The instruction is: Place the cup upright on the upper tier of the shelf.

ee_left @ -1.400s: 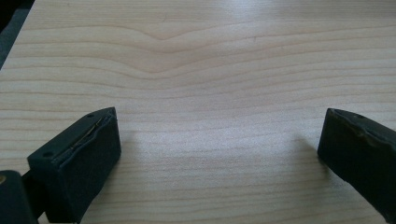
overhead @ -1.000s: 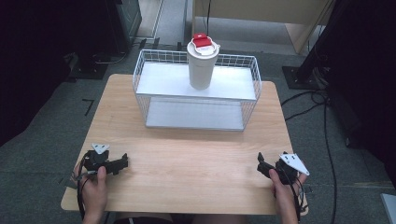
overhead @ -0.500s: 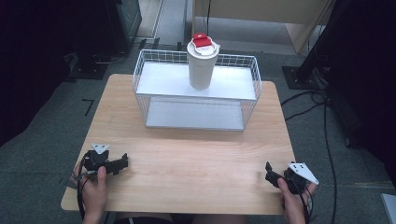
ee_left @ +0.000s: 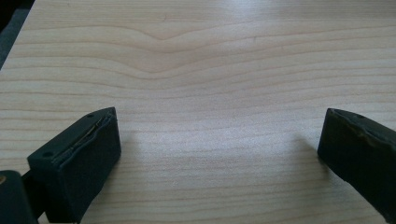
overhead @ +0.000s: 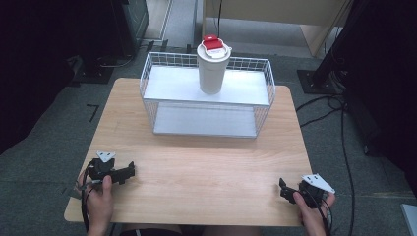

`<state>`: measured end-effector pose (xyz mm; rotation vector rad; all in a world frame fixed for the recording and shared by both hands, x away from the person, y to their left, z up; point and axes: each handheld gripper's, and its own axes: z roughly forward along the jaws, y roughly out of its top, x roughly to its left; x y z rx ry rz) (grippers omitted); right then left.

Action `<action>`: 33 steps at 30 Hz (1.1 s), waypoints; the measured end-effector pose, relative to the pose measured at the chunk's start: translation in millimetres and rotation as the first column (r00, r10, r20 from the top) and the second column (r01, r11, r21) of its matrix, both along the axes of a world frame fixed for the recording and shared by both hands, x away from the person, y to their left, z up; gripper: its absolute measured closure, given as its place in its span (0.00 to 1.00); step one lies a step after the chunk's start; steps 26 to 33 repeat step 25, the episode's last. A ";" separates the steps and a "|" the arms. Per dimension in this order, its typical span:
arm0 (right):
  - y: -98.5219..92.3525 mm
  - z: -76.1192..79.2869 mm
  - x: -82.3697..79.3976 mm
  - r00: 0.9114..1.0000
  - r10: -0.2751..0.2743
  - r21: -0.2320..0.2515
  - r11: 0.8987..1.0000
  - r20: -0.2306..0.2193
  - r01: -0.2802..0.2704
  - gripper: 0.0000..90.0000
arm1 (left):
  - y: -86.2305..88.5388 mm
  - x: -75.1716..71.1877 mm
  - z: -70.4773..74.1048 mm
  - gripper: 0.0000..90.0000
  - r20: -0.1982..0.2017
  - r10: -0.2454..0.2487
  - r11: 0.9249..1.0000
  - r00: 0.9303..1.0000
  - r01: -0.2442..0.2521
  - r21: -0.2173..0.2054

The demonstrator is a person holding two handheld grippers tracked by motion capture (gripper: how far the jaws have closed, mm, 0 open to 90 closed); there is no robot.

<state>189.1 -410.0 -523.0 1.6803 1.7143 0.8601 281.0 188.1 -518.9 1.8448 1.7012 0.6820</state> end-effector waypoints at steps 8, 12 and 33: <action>-2.7 -3.0 -1.8 0.994 0.059 -0.020 0.998 -0.090 -0.061 0.05 | -0.1 0.0 -0.1 0.00 0.001 0.001 1.000 1.000 -0.001 -0.001; -3.3 -3.3 -0.6 0.993 0.058 -0.007 0.998 -0.098 -0.059 0.04 | 0.0 0.0 0.0 0.00 0.000 0.000 1.000 1.000 0.000 0.000; 1.9 -3.3 1.9 0.991 0.088 -0.004 0.996 -0.099 -0.088 0.04 | 0.1 0.0 0.0 0.00 0.000 -0.001 1.000 1.000 0.001 0.001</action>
